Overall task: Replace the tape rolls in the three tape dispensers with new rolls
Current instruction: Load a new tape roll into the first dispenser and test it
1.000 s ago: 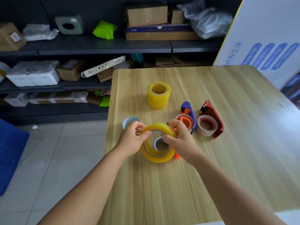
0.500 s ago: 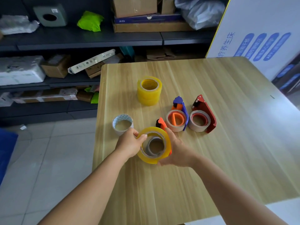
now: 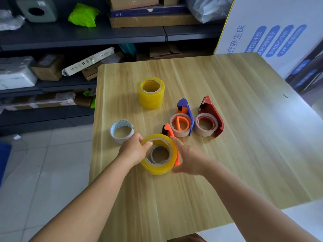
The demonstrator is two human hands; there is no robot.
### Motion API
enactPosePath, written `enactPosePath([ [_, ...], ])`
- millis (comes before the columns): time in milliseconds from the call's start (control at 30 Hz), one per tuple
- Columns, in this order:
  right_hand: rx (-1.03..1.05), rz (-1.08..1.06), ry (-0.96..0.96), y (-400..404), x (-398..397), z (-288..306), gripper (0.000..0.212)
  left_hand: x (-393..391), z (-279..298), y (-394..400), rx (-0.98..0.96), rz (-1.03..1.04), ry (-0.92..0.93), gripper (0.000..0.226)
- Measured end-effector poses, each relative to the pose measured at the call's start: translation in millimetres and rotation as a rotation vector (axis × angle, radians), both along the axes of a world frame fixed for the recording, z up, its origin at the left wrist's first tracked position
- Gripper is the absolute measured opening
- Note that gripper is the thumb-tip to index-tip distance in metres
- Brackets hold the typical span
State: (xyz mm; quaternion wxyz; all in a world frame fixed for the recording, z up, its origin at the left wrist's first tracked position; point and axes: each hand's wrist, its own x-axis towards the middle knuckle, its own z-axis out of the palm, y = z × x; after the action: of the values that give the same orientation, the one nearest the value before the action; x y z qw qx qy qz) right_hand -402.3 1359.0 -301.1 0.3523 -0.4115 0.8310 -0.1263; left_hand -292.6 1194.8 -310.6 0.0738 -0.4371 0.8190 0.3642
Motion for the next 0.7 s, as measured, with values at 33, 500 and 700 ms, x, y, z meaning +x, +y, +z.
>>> enactPosePath([
  [33,-0.012,-0.012,-0.005,0,1,-2,0.102,-1,-1,1,0.009,-0.005,-0.001,0.03],
  [500,-0.154,0.012,0.042,15,-3,-16,0.106,-3,15,2,-0.079,-0.041,0.015,0.028],
  [700,-0.154,0.034,0.038,7,7,-11,0.132,-3,4,10,-0.036,-0.011,0.014,0.028],
])
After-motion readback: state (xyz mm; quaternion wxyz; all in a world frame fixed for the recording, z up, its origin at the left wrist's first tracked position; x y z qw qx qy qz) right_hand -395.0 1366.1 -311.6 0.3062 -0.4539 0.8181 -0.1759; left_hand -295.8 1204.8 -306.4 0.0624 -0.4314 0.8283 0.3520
